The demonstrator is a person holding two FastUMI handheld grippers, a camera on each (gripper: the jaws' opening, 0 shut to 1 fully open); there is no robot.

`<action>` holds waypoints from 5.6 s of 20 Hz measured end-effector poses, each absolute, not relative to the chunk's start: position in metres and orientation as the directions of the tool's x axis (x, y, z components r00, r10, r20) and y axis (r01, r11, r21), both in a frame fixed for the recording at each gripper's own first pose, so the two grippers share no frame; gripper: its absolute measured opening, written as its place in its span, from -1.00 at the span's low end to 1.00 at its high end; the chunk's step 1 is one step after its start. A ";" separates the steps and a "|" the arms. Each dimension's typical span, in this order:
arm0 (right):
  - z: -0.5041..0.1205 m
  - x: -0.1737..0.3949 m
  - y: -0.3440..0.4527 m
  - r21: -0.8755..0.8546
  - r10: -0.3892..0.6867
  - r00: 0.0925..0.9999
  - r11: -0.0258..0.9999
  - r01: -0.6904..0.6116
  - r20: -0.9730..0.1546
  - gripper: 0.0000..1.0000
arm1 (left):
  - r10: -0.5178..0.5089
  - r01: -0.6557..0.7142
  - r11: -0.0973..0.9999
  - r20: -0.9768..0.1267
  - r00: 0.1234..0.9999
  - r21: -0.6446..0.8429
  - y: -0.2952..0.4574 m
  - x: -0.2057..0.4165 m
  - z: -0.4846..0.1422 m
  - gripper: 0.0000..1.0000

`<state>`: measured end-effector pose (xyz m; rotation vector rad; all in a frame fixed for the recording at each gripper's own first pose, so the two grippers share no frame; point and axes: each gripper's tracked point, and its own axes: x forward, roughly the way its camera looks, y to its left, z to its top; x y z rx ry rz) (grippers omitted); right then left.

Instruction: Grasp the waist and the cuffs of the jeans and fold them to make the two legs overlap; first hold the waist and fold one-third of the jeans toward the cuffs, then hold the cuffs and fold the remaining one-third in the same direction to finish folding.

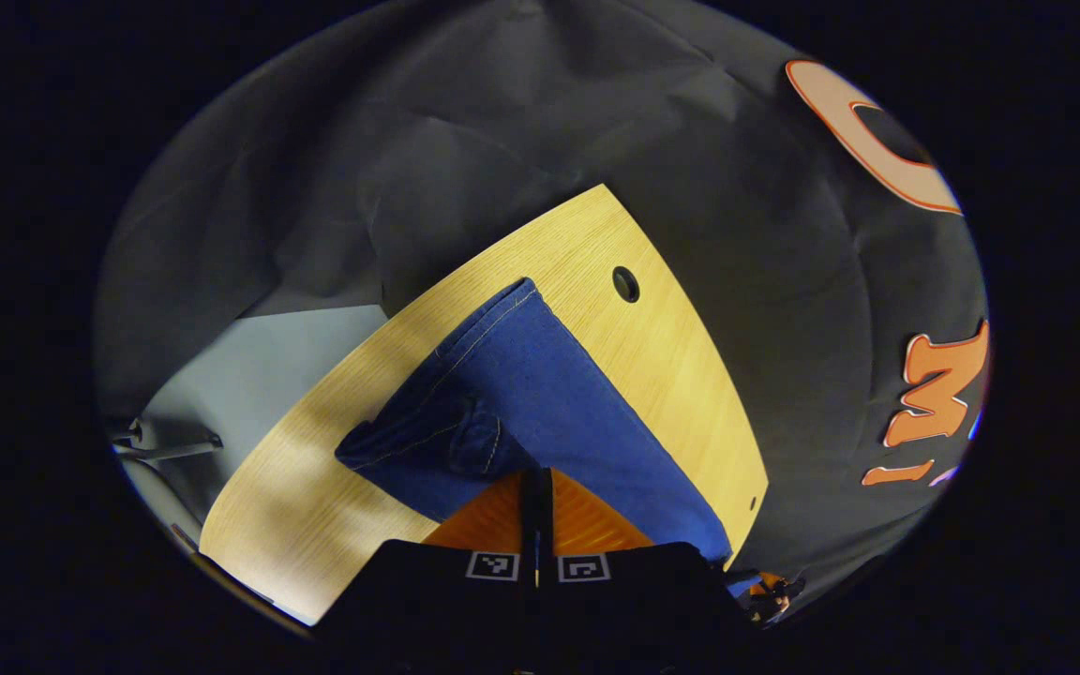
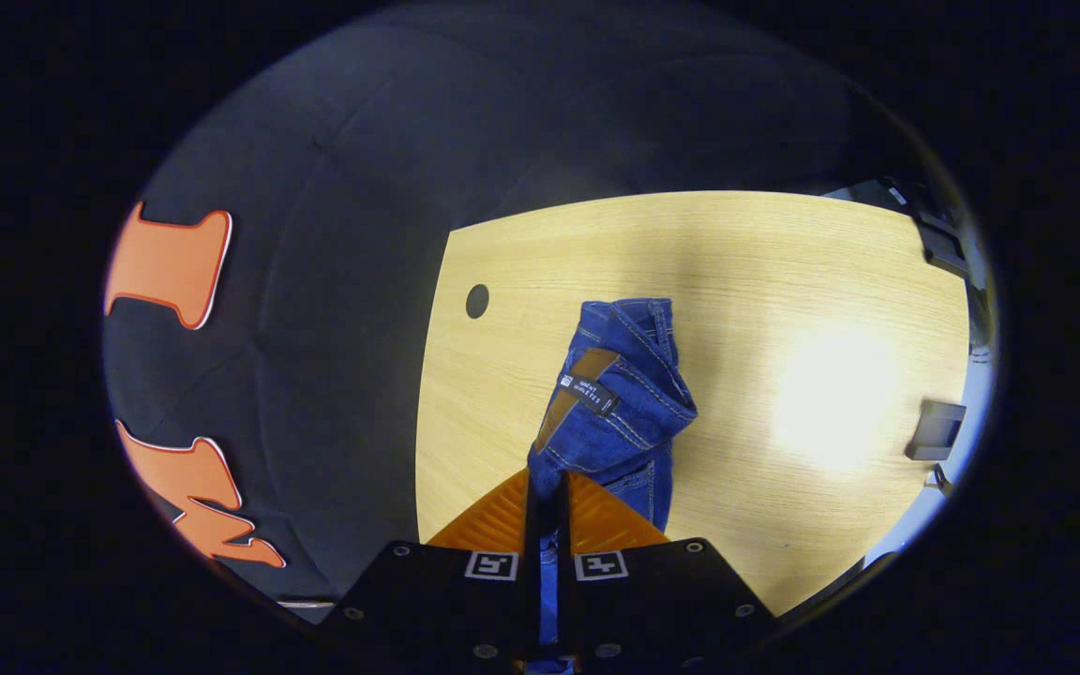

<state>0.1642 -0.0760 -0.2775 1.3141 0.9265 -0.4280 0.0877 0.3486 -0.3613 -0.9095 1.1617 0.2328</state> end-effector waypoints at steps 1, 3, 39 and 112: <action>-0.281 0.171 -0.075 0.628 0.239 0.582 0.255 0.735 -0.778 -0.85 | -0.264 -0.600 0.643 -0.873 0.410 -0.477 0.349 0.095 -0.366 -0.99; -0.294 0.188 -0.073 0.614 0.264 0.557 0.253 0.747 -0.787 -0.84 | -0.240 -0.620 0.644 -0.887 0.394 -0.449 0.348 0.103 -0.368 -0.99; -0.418 0.201 -0.114 0.474 0.176 0.453 0.514 0.715 -0.874 0.91 | -0.054 -0.340 0.925 -0.945 0.322 -0.169 0.311 0.016 -0.293 0.81; -0.160 0.187 0.303 0.546 0.465 0.652 0.833 -0.091 -0.599 0.73 | -0.283 -0.685 0.451 -0.820 0.498 -0.572 0.365 0.012 -0.415 0.79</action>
